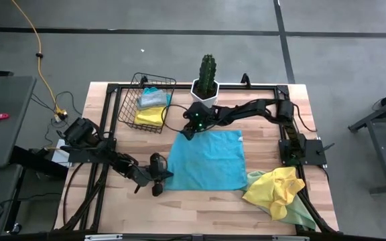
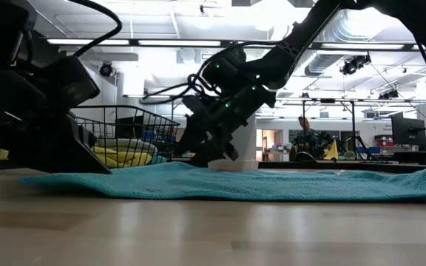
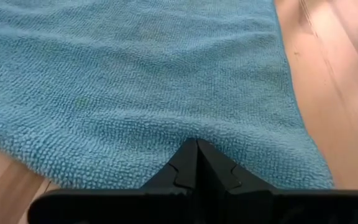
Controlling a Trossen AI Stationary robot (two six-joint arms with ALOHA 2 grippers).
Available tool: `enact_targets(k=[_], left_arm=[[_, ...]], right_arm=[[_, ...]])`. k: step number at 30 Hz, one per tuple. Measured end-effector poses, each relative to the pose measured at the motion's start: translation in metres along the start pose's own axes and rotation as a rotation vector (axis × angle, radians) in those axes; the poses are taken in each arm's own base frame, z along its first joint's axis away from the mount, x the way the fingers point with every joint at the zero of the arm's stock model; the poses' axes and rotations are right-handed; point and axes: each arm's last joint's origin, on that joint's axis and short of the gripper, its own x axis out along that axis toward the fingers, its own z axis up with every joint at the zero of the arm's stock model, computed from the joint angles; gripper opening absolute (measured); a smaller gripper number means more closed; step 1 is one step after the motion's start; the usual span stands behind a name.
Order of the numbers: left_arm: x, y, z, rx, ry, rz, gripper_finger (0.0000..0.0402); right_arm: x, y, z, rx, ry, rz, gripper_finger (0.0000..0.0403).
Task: Fold microfiber towels
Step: Fold the blue microfiber towel on the table
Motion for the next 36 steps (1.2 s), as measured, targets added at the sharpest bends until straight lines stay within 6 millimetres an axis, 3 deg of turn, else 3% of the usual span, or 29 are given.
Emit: enact_targets(k=[7,22,30,36], left_arm=[[0.000,0.000,-0.001,0.008,0.008,0.004,0.0000],[0.000,0.002,-0.003,0.021,0.026,0.016,0.0000],[0.000,0.002,-0.003,0.022,0.028,0.017,0.0000],[0.000,0.002,-0.003,0.023,0.029,0.018,0.0000]], right_arm=[[0.019,0.000,-0.012,0.023,0.015,0.055,0.0232],[0.020,0.015,-0.011,-0.019,0.032,0.181,0.0219],[0.017,0.018,-0.008,-0.051,0.006,0.164,0.0121],[-0.004,0.032,-0.001,-0.138,0.015,0.107,0.0014]])
